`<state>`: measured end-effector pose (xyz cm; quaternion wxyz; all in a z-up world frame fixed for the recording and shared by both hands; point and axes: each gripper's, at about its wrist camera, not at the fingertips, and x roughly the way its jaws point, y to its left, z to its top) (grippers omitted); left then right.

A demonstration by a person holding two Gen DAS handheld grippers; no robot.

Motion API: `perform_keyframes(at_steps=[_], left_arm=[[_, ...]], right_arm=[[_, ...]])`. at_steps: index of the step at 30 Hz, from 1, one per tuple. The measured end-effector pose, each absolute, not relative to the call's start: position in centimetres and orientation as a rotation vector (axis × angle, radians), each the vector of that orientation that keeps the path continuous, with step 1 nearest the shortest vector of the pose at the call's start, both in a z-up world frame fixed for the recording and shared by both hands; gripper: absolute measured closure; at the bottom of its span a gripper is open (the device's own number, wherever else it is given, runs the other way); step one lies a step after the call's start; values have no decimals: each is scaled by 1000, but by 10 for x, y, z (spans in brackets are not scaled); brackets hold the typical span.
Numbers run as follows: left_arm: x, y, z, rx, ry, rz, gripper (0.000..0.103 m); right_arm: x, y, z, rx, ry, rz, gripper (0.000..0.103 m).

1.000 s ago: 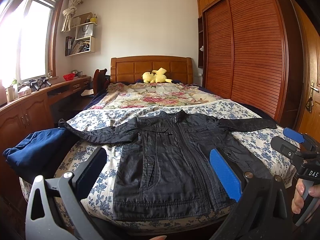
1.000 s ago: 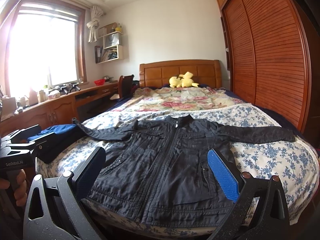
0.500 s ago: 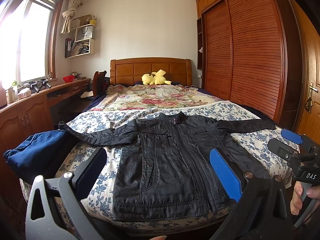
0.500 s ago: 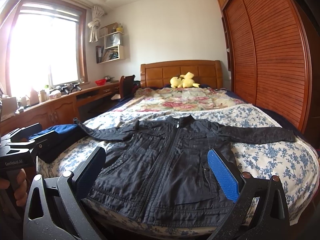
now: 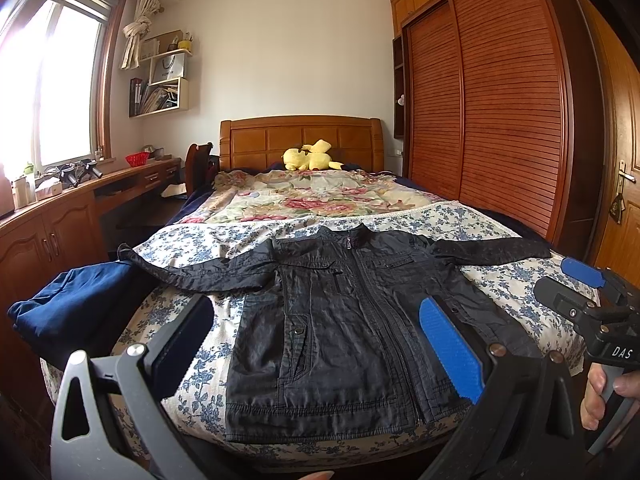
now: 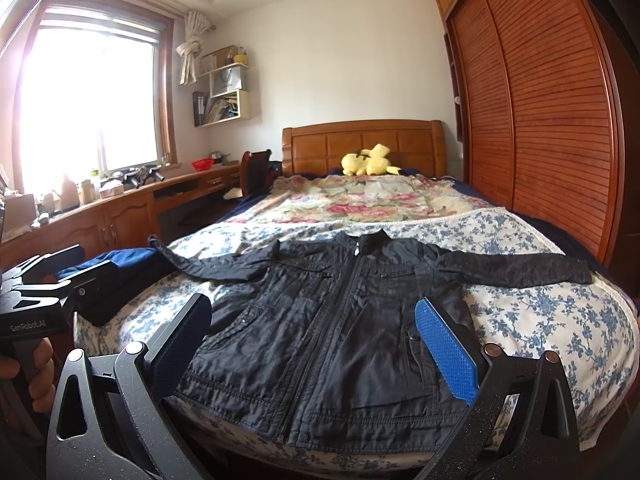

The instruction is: Fold large clothes

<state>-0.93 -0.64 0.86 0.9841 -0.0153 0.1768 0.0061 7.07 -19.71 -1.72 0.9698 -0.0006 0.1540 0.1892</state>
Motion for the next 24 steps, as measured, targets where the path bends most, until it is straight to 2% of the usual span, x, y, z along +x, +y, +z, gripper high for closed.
perform_keyframes(at_steps=[24], left_arm=[[-10, -7, 10, -29, 362, 10, 0]], right_arm=[[69, -198, -16, -2, 313, 385, 0]])
